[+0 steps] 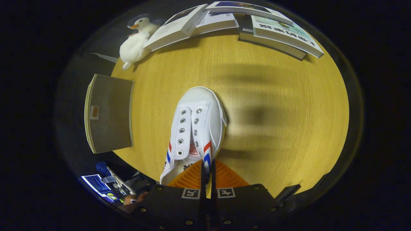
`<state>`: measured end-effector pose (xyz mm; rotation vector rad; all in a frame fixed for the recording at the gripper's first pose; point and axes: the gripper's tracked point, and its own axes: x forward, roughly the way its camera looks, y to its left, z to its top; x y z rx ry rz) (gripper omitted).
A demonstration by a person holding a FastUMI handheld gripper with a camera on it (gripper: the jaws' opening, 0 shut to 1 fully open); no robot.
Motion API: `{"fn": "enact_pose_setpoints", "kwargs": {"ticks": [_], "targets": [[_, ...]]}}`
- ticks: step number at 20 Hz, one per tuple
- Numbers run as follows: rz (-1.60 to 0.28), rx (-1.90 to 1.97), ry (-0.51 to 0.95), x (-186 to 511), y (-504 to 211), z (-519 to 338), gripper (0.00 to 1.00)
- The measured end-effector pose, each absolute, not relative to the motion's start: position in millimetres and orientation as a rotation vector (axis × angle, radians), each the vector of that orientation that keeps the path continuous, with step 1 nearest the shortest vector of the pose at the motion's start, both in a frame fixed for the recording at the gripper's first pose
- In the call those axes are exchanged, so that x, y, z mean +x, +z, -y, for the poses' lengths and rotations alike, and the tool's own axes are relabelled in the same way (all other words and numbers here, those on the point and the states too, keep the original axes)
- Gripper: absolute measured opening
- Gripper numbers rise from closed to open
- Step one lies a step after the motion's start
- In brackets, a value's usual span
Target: Open the storage box then place both shoes into the box .Put the left shoe in first, then the right shoe, with the right side of both shoes facing outward in a uniform manner.
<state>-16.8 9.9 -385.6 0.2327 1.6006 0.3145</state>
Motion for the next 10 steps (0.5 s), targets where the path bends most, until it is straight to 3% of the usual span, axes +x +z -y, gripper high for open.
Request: {"fn": "enact_pose_setpoints", "kwargs": {"ticks": [10], "targets": [[-1.544, 0.254, 0.446, -12.3, -311.5, -66.5, 0.05]]}}
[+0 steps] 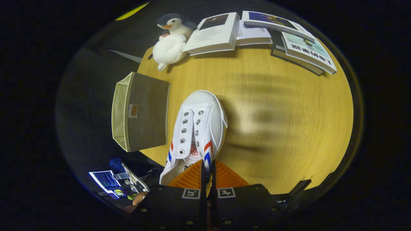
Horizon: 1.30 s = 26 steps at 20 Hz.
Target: Open the storage box then place both shoes into the box .Put the left shoe in first, then the right shoe, with the right side of both shoes facing outward in a uniform manner.
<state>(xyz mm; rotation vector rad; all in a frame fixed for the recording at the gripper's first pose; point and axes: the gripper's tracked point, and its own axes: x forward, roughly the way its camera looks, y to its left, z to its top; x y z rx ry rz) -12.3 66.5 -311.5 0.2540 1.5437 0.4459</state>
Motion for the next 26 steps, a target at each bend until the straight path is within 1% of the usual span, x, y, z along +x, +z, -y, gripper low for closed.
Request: {"fn": "enact_pose_setpoints", "kwargs": {"ticks": [10, 17, 26], "targets": [[-1.41, 0.211, 0.537, 17.8, -233.2, -129.2, 0.05], [-1.388, 0.148, 0.605, 28.1, -205.1, -184.0, 0.05], [-1.383, 0.069, 0.725, 37.1, -192.9, -274.8, 0.05]]}}
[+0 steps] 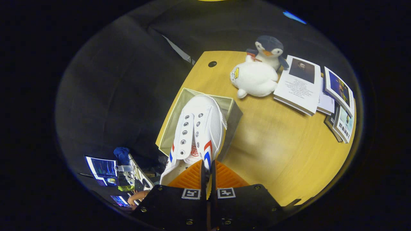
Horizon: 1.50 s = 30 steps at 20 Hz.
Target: Open the storage box then place both shoes into the box .Put the left shoe in first, then the right shoe, with the right side of both shoes facing outward in a uniform manner.
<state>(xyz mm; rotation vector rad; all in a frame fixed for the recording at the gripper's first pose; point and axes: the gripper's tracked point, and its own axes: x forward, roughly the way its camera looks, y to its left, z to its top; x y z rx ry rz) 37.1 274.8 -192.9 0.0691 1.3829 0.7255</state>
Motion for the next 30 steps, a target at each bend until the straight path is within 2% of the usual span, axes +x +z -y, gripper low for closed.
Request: {"fn": "enact_pose_setpoints", "kwargs": {"ticks": [12, 23, 25, 26, 27, 30], "targets": [[-1.453, -0.026, 0.748, 53.4, -221.6, -365.1, 0.05], [-1.431, -0.122, 0.742, 52.2, -235.5, -378.6, 0.05], [-1.43, -0.065, 0.781, 49.3, -231.1, -384.6, 0.06], [-1.421, -0.029, 0.797, 49.2, -227.7, -389.1, 0.26], [-1.4, 0.017, 0.815, 51.3, -217.6, -393.1, 0.31], [-1.292, -0.006, 0.822, 65.5, -195.6, -378.9, 0.96]]}}
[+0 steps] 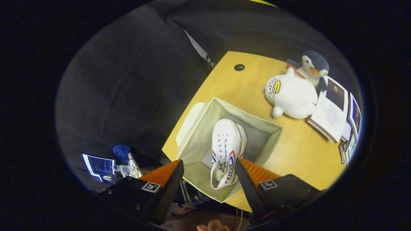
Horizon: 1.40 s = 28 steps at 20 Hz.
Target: Open the storage box then place both shoes into the box .Put the left shoe in first, then the right shoe, with the right side of both shoes facing outward in a uniform manner.
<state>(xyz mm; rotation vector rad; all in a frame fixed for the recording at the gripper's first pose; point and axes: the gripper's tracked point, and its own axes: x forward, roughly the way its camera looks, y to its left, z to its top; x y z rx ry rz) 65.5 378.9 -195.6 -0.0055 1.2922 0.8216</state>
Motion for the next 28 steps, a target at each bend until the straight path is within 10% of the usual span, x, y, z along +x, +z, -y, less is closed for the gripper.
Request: {"fn": "enact_pose_setpoints", "kwargs": {"ticks": [28], "targets": [[0.035, 0.078, 0.012, 28.9, 48.1, -32.6, 0.96]]}}
